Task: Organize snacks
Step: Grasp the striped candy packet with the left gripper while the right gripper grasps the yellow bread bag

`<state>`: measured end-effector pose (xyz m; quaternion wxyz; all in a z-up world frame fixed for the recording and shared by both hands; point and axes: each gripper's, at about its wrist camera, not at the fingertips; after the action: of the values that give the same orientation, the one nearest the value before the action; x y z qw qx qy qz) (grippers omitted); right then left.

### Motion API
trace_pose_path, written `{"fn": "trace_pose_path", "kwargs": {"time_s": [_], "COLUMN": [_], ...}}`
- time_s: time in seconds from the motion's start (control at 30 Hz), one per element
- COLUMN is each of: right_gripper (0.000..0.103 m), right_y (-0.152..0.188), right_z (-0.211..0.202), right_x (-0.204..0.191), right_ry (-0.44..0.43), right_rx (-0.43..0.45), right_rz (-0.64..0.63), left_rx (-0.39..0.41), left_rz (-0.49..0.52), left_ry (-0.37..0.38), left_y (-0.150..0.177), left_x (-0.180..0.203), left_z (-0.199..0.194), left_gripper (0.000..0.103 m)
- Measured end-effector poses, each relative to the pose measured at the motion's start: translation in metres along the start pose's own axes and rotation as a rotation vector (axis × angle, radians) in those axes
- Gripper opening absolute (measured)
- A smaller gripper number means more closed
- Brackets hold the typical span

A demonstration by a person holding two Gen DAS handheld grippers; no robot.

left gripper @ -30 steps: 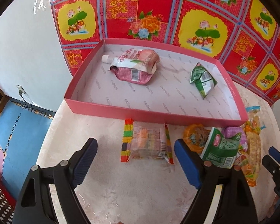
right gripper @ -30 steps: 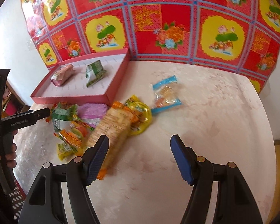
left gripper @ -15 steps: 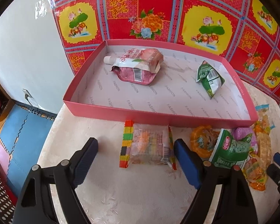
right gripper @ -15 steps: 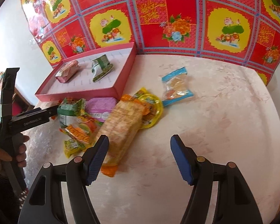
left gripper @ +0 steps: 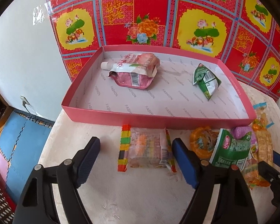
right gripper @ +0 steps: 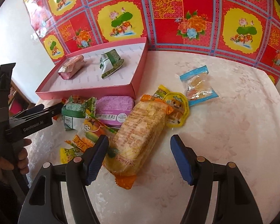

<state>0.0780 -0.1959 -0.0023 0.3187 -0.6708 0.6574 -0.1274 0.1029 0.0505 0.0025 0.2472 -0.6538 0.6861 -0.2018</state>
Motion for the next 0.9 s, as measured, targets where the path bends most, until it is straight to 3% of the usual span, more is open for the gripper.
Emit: {"fn": "trace_pose_path", "kwargs": {"time_s": [0.47,0.57,0.63,0.73,0.77,0.9], "right_gripper": [0.070,0.070,0.070,0.063,0.056,0.048], "right_y": [0.005,0.005,0.006,0.006,0.007,0.009], "right_z": [0.000,0.000,-0.001,-0.003,-0.004,-0.005], "right_x": [-0.003,-0.003,-0.003,-0.002,-0.002,-0.005], "right_ry": [0.008,0.009,0.012,0.006,-0.009,-0.031], "right_rx": [0.058,0.058,0.058,0.052,0.050,0.053], "right_rz": [-0.031,-0.032,-0.032,-0.025,-0.022,-0.024], "left_rx": [0.007,0.017,0.024,0.023,0.021,0.016], "left_rz": [-0.003,-0.008,-0.007,-0.009,-0.009,-0.016], "left_ry": [-0.006,-0.013,-0.012,0.000,0.006,0.040], "left_y": [0.002,0.004,0.006,0.008,0.008,0.011], "left_x": [0.002,0.003,0.005,0.005,0.005,0.005], "left_z": [0.002,0.000,-0.002,-0.003,-0.004,-0.008], "left_gripper": [0.080,0.068,0.055,0.043,0.042,0.042]}}
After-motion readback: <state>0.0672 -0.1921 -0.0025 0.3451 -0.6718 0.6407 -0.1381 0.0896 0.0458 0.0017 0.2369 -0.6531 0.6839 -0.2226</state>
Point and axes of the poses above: each gripper's, at about its wrist camera, not at the fingertips, and z roughly the way its jaws point, x to its right, y to its underside, and after that the axes turned 7 degrees about z, right-handed
